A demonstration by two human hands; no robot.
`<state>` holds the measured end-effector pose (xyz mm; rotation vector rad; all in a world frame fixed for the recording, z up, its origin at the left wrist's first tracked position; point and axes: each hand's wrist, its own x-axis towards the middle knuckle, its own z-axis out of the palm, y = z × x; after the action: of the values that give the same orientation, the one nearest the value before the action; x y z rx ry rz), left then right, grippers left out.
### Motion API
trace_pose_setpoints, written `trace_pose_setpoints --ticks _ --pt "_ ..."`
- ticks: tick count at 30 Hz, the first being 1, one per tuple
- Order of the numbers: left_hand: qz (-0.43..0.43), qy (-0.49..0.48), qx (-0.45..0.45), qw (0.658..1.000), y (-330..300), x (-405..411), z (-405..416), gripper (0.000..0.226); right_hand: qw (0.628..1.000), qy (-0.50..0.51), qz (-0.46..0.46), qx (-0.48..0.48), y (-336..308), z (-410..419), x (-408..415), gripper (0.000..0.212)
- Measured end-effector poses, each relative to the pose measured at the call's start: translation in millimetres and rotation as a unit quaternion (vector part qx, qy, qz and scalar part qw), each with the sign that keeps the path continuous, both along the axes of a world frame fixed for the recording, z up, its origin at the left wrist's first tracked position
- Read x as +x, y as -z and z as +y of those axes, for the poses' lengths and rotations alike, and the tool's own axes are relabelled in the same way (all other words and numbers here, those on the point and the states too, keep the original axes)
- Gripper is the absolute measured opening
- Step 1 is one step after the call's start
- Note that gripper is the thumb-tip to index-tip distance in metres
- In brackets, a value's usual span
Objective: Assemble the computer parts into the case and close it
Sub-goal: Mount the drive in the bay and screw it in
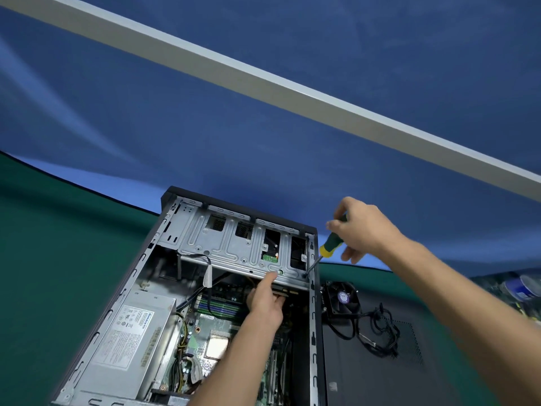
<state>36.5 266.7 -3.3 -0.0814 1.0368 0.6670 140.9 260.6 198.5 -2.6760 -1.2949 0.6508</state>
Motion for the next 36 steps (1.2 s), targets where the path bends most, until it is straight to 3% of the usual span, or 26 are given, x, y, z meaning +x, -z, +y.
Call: trace_pose_setpoints --ticks 2,3,7,11,15,17,19,22,23,26,29,31,34,36 --pt "-0.015 0.036 0.003 0.999 -6 6 -2 0.053 0.99 -0.02 -0.139 0.001 5 -3 -5 0.031" --pt "-0.01 0.051 0.01 0.999 -6 8 -3 0.053 0.987 -0.019 -0.16 -0.007 3 -3 -6 0.034" --pt "0.026 0.083 0.029 0.996 0 8 -2 0.053 0.997 -0.026 -0.042 -0.052 -7 0 -6 0.017" --pt "0.042 0.088 0.054 0.994 3 6 -3 0.046 0.99 -0.03 -0.135 -0.031 1 2 -8 0.03" --pt "0.079 0.081 0.065 0.991 3 6 -5 0.028 0.995 -0.033 -0.038 -0.088 -9 5 -9 0.028" --pt "0.073 0.082 0.073 0.991 3 6 -5 0.028 0.993 -0.033 -0.08 -0.075 -6 4 -11 0.019" --pt "0.066 0.084 0.077 0.991 3 5 -5 0.033 0.992 -0.029 -0.109 -0.063 -4 4 -12 0.028" --pt "0.076 0.079 0.084 0.99 3 4 -6 0.028 0.994 -0.051 -0.056 -0.072 -4 5 -19 0.02" --pt "0.078 0.08 0.086 0.99 3 4 -6 0.026 0.993 -0.061 -0.072 -0.069 -3 4 -21 0.017" --pt "0.075 0.091 0.093 0.989 2 4 -6 0.027 0.981 -0.058 -0.175 -0.055 -1 -1 -21 0.04" --pt "0.078 0.09 0.095 0.988 4 4 -6 0.037 0.995 -0.043 -0.06 -0.071 -3 -4 -16 0.026" --pt "0.072 0.096 0.099 0.988 5 3 -7 0.043 0.996 -0.051 -0.063 -0.045 1 -9 -16 0.016" --pt "0.058 0.093 0.105 0.988 4 2 -8 0.046 0.991 -0.018 -0.132 0.002 6 -15 -16 0.029" --pt "0.065 0.093 0.102 0.988 1 2 -7 0.048 0.998 0.004 -0.062 0.0 4 -14 -14 0.021"
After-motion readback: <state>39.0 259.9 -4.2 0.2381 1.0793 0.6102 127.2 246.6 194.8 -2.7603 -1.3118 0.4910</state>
